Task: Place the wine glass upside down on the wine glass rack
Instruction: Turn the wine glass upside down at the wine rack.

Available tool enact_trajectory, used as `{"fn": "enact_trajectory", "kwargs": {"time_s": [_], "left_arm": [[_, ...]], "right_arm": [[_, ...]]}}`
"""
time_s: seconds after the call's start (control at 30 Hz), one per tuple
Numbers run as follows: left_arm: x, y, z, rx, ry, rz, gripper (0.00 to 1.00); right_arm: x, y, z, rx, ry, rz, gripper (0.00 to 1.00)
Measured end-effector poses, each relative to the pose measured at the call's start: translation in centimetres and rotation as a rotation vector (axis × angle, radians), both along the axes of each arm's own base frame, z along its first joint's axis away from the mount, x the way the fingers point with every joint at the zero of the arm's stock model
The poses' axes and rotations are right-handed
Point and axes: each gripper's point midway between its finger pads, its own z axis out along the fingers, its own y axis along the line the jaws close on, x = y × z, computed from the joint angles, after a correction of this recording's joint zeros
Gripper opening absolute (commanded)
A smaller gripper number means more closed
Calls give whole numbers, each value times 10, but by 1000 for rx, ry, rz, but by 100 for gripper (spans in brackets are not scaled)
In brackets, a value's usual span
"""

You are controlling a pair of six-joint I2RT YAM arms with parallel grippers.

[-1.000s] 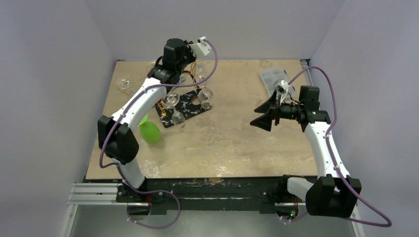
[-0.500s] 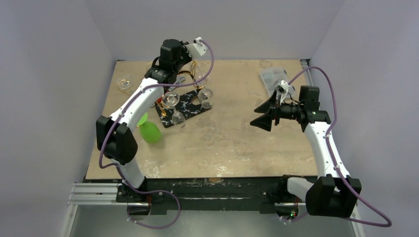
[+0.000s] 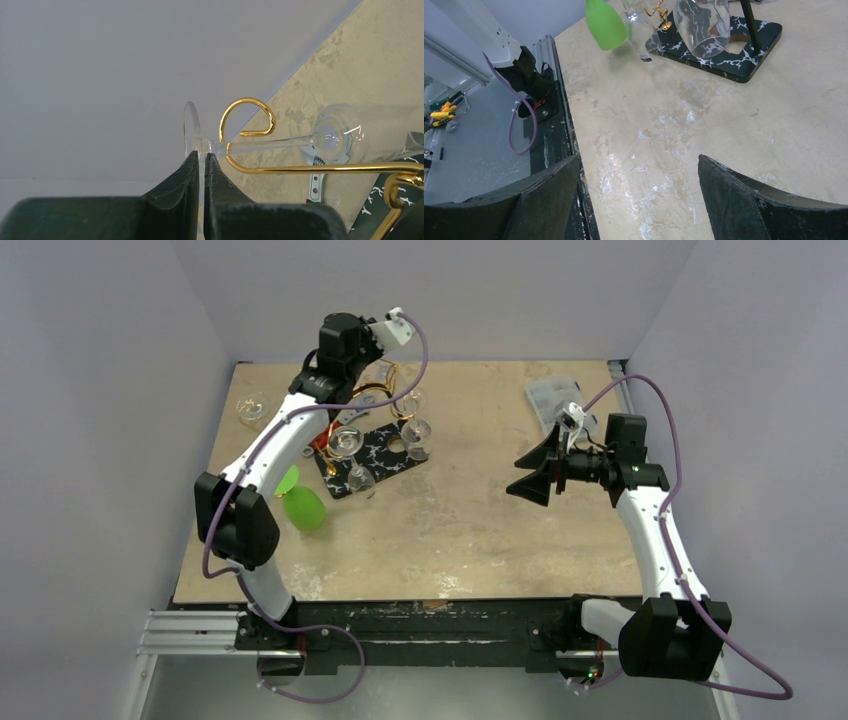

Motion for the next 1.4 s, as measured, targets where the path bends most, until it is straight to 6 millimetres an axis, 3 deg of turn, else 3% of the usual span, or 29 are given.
{"fn": "enact_trajectory", "kwargs": {"time_s": [0.17,0.57,1.03,1.4], "left_arm": [[8,-3,7,-5,-13,0,0],[19,-11,-7,0,11,-15,0],[14,-35,-8,-7,15,-79,0],[13,-35,-10,-5,21,-81,0]], "right_arm": [[0,0,0,0,0,0,87],[0,0,0,0,0,0,87],[0,0,0,0,0,0,87],[0,0,0,1,0,1,87]]}}
